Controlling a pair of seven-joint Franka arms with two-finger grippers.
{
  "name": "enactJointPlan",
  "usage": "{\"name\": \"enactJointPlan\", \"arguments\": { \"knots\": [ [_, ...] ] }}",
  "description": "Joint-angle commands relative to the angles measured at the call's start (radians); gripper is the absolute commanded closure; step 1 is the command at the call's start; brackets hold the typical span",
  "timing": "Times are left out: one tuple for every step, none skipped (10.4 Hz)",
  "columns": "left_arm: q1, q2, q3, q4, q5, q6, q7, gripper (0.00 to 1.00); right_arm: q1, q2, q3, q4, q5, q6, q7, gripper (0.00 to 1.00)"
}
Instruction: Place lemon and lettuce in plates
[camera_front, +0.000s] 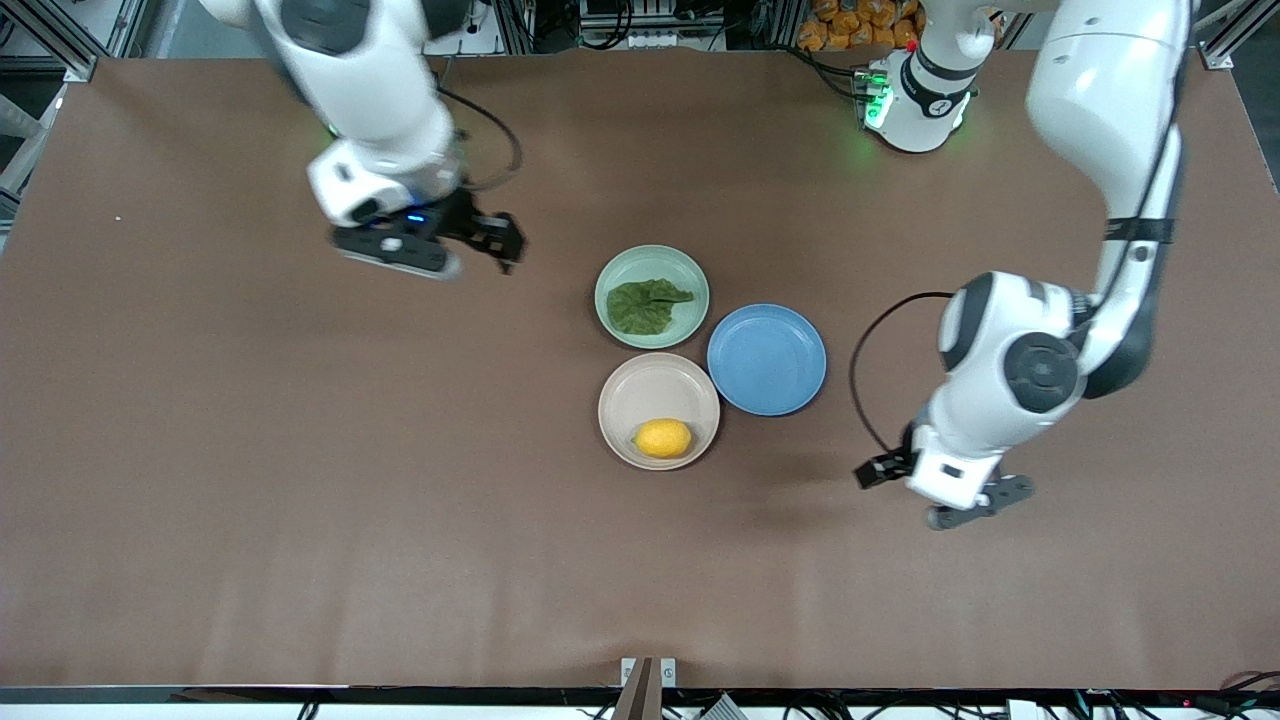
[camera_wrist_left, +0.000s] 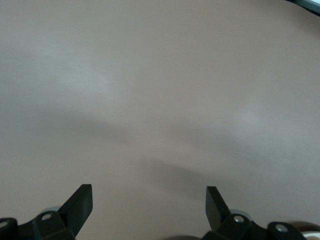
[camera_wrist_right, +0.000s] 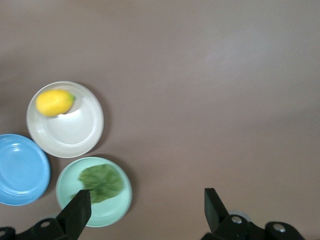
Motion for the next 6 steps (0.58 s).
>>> {"name": "enactJointPlan", "arguments": {
  "knots": [
    [0.038,-0.112,-0.013,-0.129,0.013,-0.027,-0.07,0.0,-0.119,-0.027,-0.002,0.058,0.023,-0.108,-0.238,0.0],
    [0.038,-0.138,-0.013,-0.165,0.013,-0.027,-0.115,0.0,-0.122,-0.027,-0.06,0.081,0.023,-0.133,-0.307,0.0],
    [0.04,-0.178,-0.013,-0.213,0.011,-0.027,-0.123,0.0,-0.125,-0.027,-0.109,0.098,0.023,-0.137,-0.367,0.0],
    [0.061,-0.238,-0.016,-0.282,0.011,-0.025,-0.112,0.0,-0.128,-0.029,-0.143,0.113,0.023,-0.148,-0.43,0.0],
    [0.085,-0.301,-0.025,-0.351,0.011,-0.025,-0.106,0.0,-0.142,-0.033,-0.171,0.117,0.023,-0.15,-0.47,0.0],
    [0.089,-0.351,-0.041,-0.402,0.008,-0.025,-0.1,0.0,-0.175,-0.044,-0.171,0.117,0.014,-0.15,-0.507,0.0]
  ]
}}
